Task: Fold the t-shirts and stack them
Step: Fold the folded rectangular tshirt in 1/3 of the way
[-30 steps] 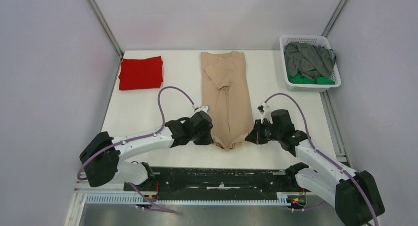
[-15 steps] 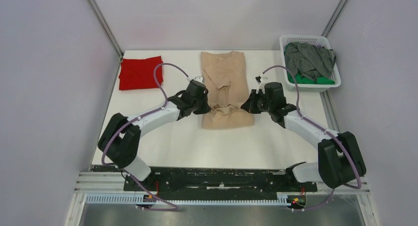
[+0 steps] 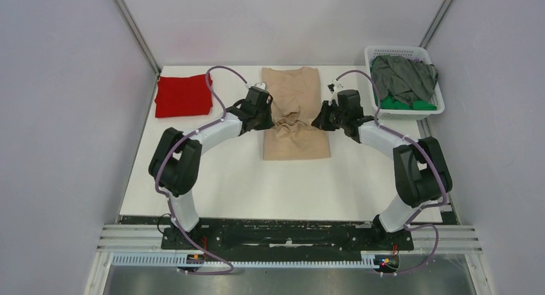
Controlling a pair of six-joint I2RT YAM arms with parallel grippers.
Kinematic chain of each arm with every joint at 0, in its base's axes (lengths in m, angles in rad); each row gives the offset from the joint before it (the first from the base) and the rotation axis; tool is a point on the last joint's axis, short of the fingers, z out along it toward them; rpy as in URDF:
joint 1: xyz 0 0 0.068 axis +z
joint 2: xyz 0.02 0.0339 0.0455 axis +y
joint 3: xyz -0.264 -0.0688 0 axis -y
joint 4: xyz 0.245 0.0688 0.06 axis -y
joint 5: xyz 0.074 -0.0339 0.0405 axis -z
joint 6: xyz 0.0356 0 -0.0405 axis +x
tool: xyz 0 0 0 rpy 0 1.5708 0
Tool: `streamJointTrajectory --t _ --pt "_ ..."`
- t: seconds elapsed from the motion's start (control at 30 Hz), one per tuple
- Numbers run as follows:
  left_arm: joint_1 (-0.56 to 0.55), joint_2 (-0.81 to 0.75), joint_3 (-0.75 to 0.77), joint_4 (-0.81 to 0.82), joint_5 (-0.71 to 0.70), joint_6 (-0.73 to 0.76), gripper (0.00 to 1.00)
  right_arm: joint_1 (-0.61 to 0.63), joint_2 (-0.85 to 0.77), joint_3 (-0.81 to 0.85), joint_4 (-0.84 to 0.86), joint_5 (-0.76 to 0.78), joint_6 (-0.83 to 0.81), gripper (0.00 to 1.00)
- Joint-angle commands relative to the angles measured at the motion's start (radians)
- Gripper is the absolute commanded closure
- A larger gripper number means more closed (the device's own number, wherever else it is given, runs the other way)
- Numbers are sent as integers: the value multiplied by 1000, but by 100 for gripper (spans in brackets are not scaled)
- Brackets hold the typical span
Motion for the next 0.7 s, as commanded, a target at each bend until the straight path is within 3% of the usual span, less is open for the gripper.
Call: streamJointTrajectory --t 0.0,0.27,0.33,0.4,0.43,0.5,0.53,0.57,0.67 --pt "23 62 92 6 -37 50 97 -12 57 88 48 35 -20 99" --pt "37 158 205 -48 -103 63 92 -15 169 174 65 97 -24 92" --pt "42 179 230 -61 -105 66 88 -19 195 200 67 83 -24 86" --pt "45 194 261 -72 -108 75 74 -26 217 226 60 78 -16 73" --pt "46 201 273 -79 -111 78 65 -31 219 236 56 80 -9 62" --pt "48 198 294 -90 -116 84 33 -43 213 241 60 87 3 27" --pt "48 190 298 -90 -123 88 5 -48 206 246 59 86 4 8" --pt "47 179 301 -88 -125 94 1 -51 198 249 57 82 1 2" --pt "48 125 286 -82 -117 99 0 -53 154 222 60 88 -14 2"
